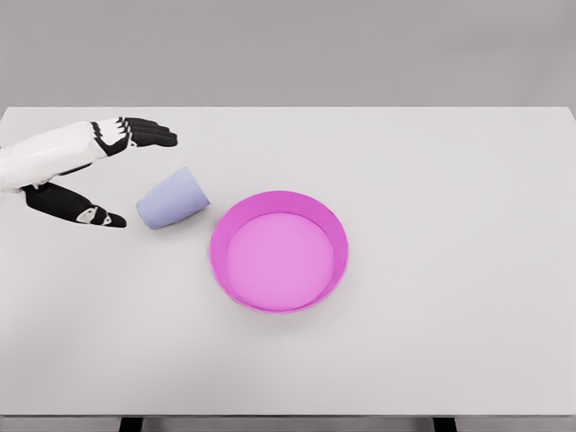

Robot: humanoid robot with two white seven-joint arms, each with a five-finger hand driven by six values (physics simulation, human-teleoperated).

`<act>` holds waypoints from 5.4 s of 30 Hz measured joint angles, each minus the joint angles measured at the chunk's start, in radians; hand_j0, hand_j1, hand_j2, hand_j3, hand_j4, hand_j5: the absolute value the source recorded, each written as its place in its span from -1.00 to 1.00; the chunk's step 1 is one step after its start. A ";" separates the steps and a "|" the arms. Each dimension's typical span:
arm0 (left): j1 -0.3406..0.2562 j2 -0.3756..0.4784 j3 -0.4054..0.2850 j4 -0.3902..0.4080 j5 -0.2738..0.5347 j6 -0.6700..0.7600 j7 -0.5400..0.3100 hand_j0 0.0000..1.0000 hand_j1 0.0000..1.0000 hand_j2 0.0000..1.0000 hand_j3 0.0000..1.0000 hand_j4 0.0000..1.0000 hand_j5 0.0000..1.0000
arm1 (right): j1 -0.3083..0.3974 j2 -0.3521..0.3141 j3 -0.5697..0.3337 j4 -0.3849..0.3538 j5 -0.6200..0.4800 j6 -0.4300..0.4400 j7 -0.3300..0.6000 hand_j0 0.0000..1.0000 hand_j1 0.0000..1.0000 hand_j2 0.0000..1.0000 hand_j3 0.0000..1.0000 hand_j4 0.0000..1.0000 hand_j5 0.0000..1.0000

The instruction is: Flip the cup with left arm and place it on the plate

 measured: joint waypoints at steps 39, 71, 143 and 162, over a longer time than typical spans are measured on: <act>-0.225 -0.098 -0.376 0.001 0.338 0.544 0.223 1.00 1.00 1.00 1.00 1.00 1.00 | -0.002 0.000 -0.003 -0.002 0.000 0.000 0.000 1.00 1.00 1.00 1.00 1.00 1.00; -0.430 -0.176 -0.640 0.012 0.372 0.800 0.325 1.00 1.00 1.00 1.00 1.00 1.00 | -0.002 0.000 -0.003 -0.002 0.000 0.000 0.000 1.00 1.00 1.00 1.00 1.00 1.00; -0.262 -0.263 -0.441 0.101 0.276 0.503 0.321 0.12 0.12 0.12 0.12 0.12 0.12 | -0.002 0.000 -0.003 -0.002 0.000 0.000 0.000 1.00 1.00 1.00 1.00 1.00 1.00; -0.006 -0.493 -0.309 0.091 0.266 0.007 0.319 0.11 0.11 0.11 0.11 0.11 0.11 | -0.002 0.000 -0.003 -0.002 0.000 0.000 0.000 1.00 1.00 1.00 1.00 1.00 1.00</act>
